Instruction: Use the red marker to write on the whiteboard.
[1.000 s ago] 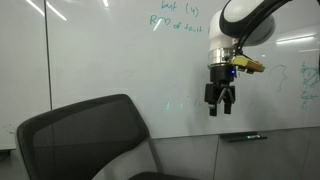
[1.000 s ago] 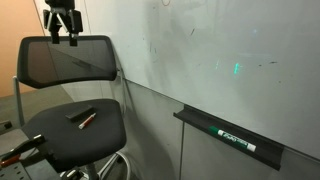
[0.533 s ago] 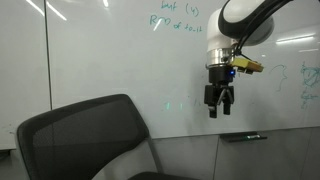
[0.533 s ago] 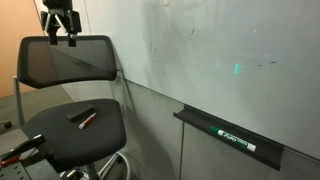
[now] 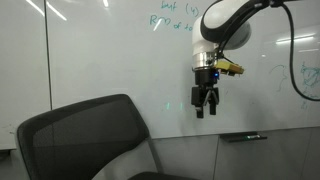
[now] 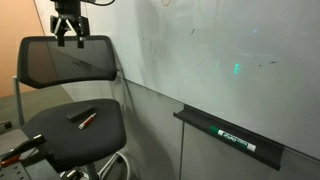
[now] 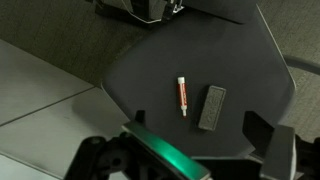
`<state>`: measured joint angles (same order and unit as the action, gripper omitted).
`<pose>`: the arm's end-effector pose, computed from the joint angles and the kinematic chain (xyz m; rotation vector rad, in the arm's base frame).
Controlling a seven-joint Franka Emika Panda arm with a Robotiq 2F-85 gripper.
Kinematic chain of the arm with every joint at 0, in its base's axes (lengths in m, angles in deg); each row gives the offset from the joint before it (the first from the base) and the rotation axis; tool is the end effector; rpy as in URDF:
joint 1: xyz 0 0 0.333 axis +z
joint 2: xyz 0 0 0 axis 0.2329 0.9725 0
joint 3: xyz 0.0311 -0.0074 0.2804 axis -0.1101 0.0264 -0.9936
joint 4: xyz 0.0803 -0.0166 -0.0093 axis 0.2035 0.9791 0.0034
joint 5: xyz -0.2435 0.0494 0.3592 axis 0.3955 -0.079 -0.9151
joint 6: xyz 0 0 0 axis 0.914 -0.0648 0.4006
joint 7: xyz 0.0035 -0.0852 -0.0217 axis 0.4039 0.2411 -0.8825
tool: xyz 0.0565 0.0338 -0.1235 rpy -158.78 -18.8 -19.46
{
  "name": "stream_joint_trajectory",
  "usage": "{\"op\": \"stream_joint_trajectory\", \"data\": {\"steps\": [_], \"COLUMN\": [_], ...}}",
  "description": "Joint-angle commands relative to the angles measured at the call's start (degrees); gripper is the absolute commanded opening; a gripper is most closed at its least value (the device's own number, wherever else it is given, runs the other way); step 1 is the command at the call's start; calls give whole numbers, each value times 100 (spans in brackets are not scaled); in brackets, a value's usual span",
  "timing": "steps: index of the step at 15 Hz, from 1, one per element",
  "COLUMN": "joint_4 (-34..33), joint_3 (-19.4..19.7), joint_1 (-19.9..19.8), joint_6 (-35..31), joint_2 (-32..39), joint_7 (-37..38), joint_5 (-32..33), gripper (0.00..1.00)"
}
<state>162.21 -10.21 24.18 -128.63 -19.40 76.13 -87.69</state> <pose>0.4571 0.1976 0.3362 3.0859 0.5128 -0.2544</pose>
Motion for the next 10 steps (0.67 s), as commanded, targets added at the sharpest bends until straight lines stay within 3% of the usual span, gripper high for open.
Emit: {"op": "stream_joint_trajectory", "data": {"steps": [1,6,10], "joint_4": [-1213,-2556,-2850], "joint_3": [11,207,273], "joint_1": [-25,-130,-164], "joint_6": [447,973,1178], "joint_2": [1059,2382,2754], "joint_7": [-47,-18,185], "joint_5": [287,115,-410], "gripper": [100,100,100]}}
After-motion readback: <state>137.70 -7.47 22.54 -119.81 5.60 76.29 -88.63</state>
